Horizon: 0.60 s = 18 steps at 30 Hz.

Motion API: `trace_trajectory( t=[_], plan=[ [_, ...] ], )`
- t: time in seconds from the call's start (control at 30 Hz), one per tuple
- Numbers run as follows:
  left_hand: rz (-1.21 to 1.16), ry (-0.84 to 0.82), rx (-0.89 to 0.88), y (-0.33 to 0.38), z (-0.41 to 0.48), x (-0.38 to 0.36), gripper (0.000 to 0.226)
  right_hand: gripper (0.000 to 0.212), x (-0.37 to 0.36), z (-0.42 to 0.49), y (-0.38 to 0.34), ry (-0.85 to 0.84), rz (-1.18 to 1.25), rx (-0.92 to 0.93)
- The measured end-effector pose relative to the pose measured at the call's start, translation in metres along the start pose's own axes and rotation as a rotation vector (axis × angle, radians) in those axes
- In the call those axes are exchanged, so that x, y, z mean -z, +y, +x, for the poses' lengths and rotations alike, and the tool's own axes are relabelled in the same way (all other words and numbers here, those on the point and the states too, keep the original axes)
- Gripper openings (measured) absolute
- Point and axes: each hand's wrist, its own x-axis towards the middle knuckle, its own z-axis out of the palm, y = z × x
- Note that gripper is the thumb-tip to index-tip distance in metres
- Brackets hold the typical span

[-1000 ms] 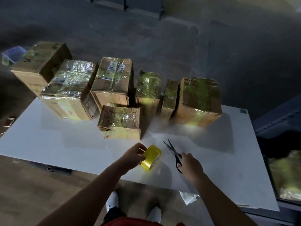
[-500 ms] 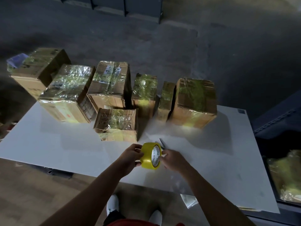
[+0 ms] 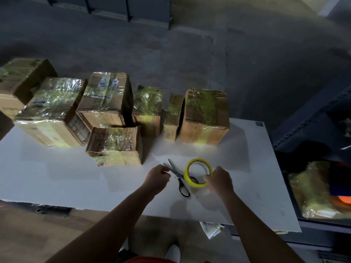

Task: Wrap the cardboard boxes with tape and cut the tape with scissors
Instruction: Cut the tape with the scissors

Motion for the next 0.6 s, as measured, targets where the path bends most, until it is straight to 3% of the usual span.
trace_trajectory(
  t=[0.1, 0.3, 0.47, 0.6],
  plan=[
    [0.035, -0.014, -0.08, 0.009, -0.004, 0.003, 0.019, 0.037, 0.004, 0.008, 0.019, 0.035, 0.122, -0.123],
    [0.041, 0.024, -0.146, 0.009, -0.008, 0.017, 0.021, 0.026, 0.007, 0.02, 0.021, 0.012, 0.526, -0.3],
    [0.07, 0.026, -0.197, 0.01, 0.001, 0.034, 0.02, 0.016, 0.0, 0.019, 0.009, -0.003, 0.548, -0.337],
    [0.076, 0.014, -0.276, 0.017, 0.009, 0.049, 0.02, 0.022, -0.01, 0.006, -0.012, 0.024, 0.447, -0.283]
  ],
)
